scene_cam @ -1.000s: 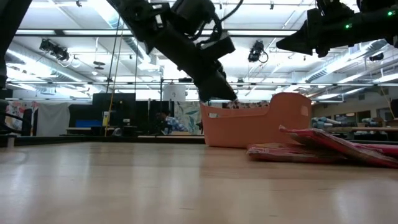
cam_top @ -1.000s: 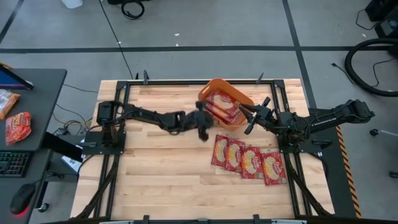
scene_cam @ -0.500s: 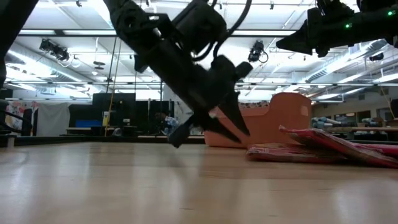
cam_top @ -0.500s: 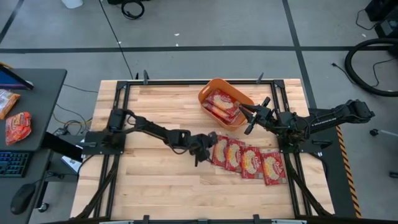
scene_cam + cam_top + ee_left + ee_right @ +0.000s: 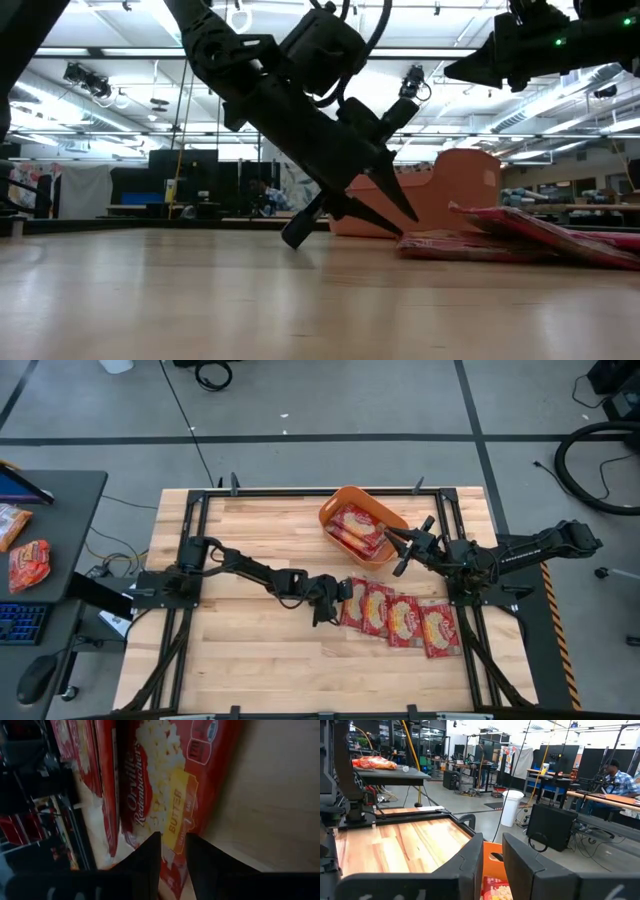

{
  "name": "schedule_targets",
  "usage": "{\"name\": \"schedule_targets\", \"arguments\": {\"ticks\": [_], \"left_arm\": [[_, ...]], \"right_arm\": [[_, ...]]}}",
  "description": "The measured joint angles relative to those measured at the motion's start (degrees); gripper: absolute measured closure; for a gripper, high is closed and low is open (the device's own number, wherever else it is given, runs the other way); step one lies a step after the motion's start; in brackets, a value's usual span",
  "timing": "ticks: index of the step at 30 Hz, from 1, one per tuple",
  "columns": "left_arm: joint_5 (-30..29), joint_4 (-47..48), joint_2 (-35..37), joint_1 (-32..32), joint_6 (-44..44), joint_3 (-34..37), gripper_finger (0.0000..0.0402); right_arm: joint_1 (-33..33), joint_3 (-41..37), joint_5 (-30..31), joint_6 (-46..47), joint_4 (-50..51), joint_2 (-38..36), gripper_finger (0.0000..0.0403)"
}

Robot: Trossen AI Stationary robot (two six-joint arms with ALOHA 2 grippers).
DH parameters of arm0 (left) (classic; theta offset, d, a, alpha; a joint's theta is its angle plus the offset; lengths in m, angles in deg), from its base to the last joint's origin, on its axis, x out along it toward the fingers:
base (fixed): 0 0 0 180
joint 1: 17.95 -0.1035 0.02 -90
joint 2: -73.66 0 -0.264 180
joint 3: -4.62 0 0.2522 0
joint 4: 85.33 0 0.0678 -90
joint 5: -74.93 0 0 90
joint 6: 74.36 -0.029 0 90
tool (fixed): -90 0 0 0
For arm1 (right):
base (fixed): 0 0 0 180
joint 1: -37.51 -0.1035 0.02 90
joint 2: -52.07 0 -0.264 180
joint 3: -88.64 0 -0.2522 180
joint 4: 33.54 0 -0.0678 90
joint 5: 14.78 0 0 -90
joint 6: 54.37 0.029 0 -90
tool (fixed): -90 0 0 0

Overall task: Sort popcorn bags into baskets
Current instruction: Put the popcorn bag into the bin

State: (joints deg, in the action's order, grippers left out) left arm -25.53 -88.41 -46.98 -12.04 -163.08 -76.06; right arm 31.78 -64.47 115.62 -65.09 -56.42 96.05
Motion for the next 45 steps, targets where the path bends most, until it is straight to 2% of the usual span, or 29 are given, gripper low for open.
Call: {"name": "schedule_targets", "arguments": {"ticks": [5,14,20,27,34,41,45], "left_arm": [[-2.4,0.2,0.0,0.1,-3.4,0.0,0.0308],[-3.4,2.3,0.6,0.0,-2.0,0.0,0.0308],[0.6,5.8,1.4,0.0,-0.1,0.1,0.0308],[1.6,8.0,3.8,0.0,2.6,0.2,0.0308],[6.1,2.1,5.6,0.0,8.1,0.1,0.0308],[10.2,-1.7,5.1,0.0,9.1,0.1,0.0308],[10.3,-3.4,5.1,0.0,15.9,-0.6,0.0308]], "right_arm": [[0.0,0.0,0.0,0.0,0.0,0.0,0.0325],[0.0,0.0,0.0,0.0,0.3,0.0,0.0325],[0.0,0.0,0.0,0.0,0.3,0.0,0.0325],[0.0,0.0,0.0,0.0,0.4,0.0,0.0325],[0.0,0.0,-0.2,0.0,0.0,0.0,0.0325],[0.0,0.0,-1.1,0.4,-0.1,0.0,0.0325],[0.0,0.0,-1.1,0.5,-0.2,0.0,0.0325]]}}
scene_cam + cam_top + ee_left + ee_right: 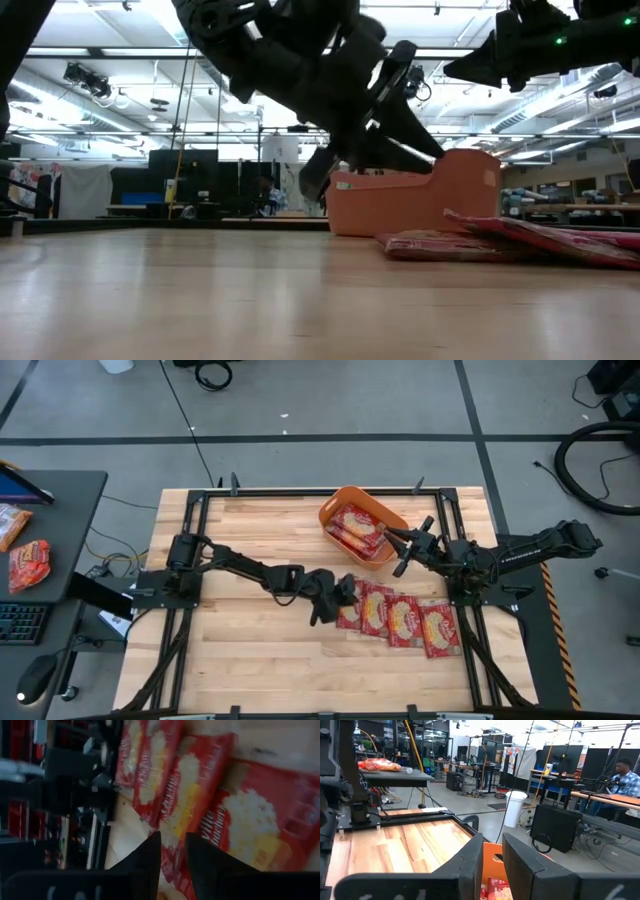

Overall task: Sort popcorn bags into baskets
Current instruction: Put the popcorn bag into the bin

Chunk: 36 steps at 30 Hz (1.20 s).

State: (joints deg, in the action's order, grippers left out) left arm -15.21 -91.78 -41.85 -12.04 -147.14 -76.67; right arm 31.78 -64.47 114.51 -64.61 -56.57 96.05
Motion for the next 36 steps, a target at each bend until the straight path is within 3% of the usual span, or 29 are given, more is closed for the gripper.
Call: {"name": "schedule_targets", "arguments": {"ticks": [3,9,16,25,36], "left_arm": [[-1.7,1.9,0.1,0.0,7.7,-1.1,0.0308],[-12.8,12.2,7.6,1.1,17.9,-1.1,0.0315],[-13.7,29.2,19.2,0.7,29.8,-0.6,0.0364],[-20.6,27.9,29.0,-0.1,32.3,11.3,0.0383],[-20.3,19.9,38.6,-1.9,33.6,23.8,0.0383]], "right_arm": [[0.0,0.0,0.0,0.9,0.8,0.0,0.0325],[-1.0,0.0,-2.2,3.2,2.7,0.5,0.0325],[-2.6,7.4,-4.9,5.2,11.1,9.0,0.0325],[-4.4,18.9,-9.4,4.6,18.4,27.0,0.0325],[-5.3,39.9,-14.9,17.5,55.0,39.4,0.0292]]}}
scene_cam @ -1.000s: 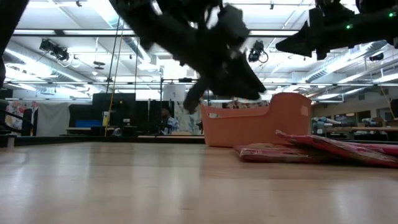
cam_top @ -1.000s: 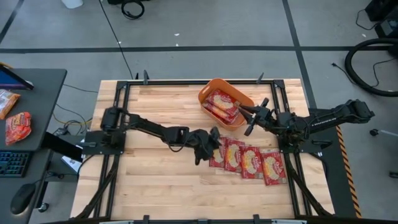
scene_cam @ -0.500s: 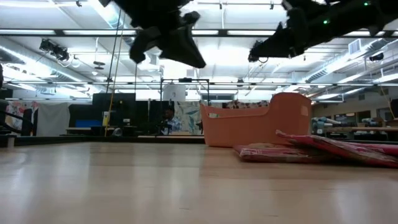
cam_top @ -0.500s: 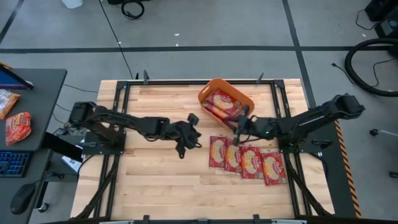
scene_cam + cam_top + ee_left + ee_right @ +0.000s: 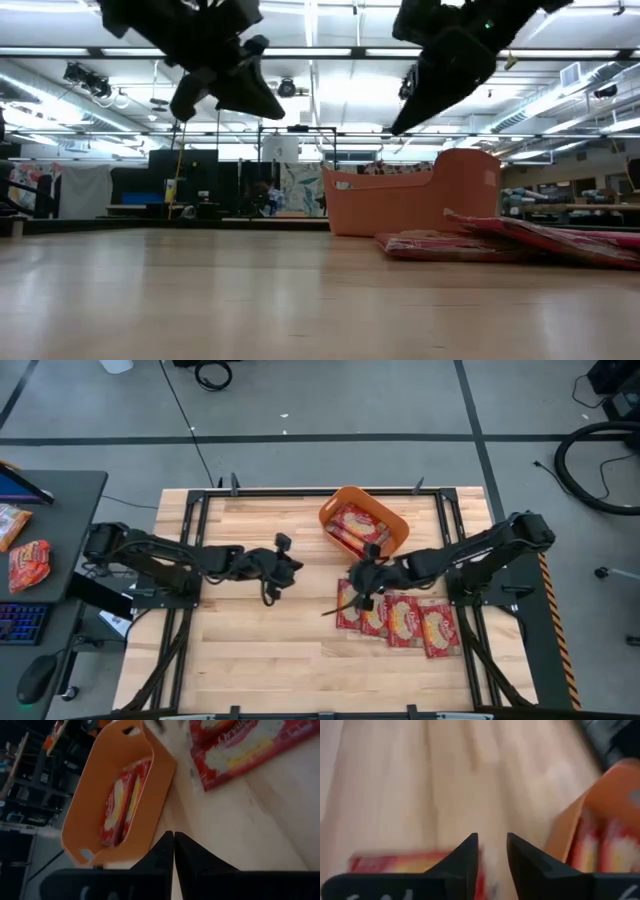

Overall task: Sort popcorn bags into baskets
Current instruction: Put the popcorn bag into the bin

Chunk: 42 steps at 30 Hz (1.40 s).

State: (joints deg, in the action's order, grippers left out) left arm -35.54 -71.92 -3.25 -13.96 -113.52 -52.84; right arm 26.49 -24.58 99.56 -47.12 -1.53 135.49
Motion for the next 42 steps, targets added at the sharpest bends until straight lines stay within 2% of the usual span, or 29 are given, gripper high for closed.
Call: {"name": "schedule_targets", "arguments": {"ticks": [4,10,17,27,33,42], "left_arm": [[0.8,-1.3,3.2,0.0,1.3,3.4,0.0383],[1.7,-2.1,9.7,0.8,5.6,8.1,0.0383],[2.4,-3.3,16.7,3.3,10.5,10.9,0.0383],[0.2,-4.6,27.5,8.5,19.3,17.1,0.0383],[-1.4,-5.5,32.7,11.3,25.1,20.2,0.0383],[-5.4,-5.7,38.2,15.1,31.5,22.7,0.0383]], "right_arm": [[-0.1,6.8,-5.0,4.2,7.7,4.1,0.0267],[-0.2,17.9,-5.5,13.3,20.8,11.8,0.0243],[-1.7,29.0,-6.1,26.8,34.8,20.6,0.0241],[-4.1,44.0,-7.6,44.2,54.7,32.4,0.0241],[-4.5,48.3,-10.6,51.8,59.2,36.8,0.0231],[-4.3,48.5,-16.1,60.5,62.7,41.1,0.0188]]}}
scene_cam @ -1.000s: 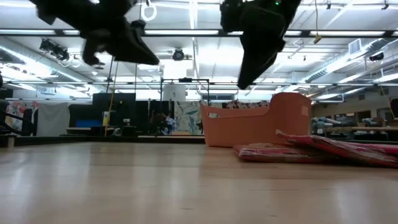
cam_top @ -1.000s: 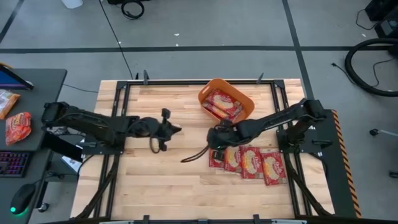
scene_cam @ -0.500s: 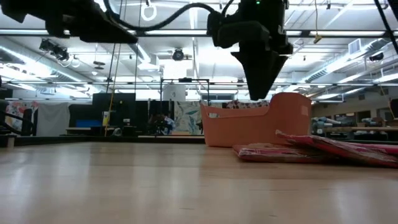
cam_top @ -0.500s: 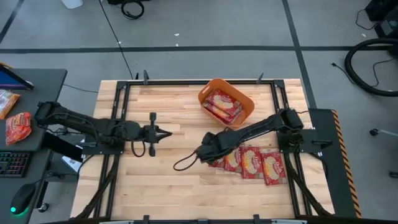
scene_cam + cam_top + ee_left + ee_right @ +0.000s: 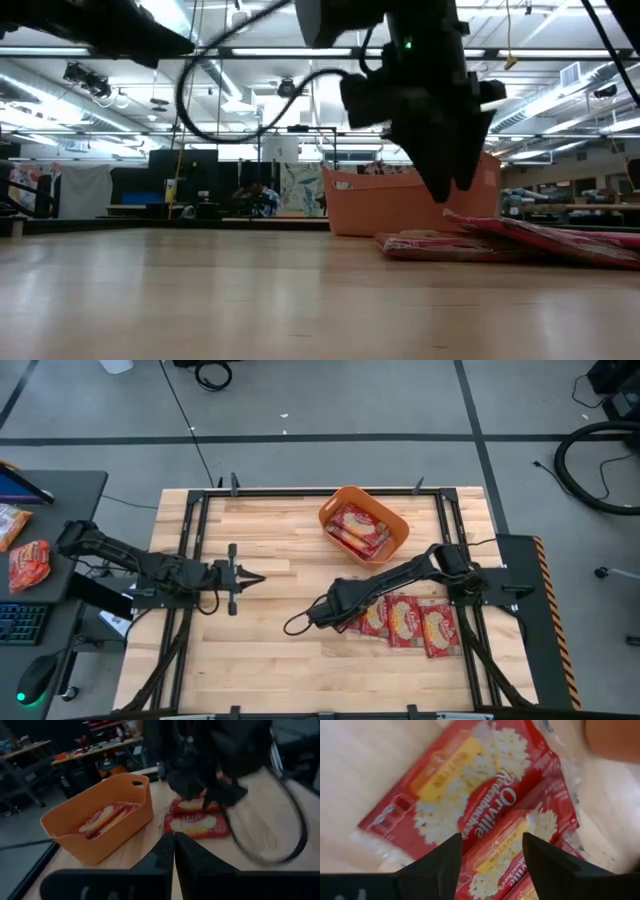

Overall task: Sort popcorn bags into baskets
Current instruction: Put the popcorn bag into the bin

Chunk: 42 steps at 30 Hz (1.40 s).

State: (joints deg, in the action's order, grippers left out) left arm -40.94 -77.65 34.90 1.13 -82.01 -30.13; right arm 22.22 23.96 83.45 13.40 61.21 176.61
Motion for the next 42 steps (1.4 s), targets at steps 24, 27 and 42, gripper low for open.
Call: {"name": "schedule_targets", "arguments": {"ticks": [24,27,42], "left_arm": [[-1.3,4.0,-0.7,0.1,12.6,-0.1,0.0383],[-1.3,4.9,-0.7,0.1,13.1,-0.1,0.0383],[-1.3,6.7,-0.7,0.1,13.1,-0.1,0.0383]], "right_arm": [[1.2,-0.1,-3.0,2.6,4.6,7.5,0.0265],[1.2,-0.1,-3.2,1.5,4.1,7.5,0.0307],[-0.6,12.7,1.0,-9.3,4.2,7.6,0.0396]]}}
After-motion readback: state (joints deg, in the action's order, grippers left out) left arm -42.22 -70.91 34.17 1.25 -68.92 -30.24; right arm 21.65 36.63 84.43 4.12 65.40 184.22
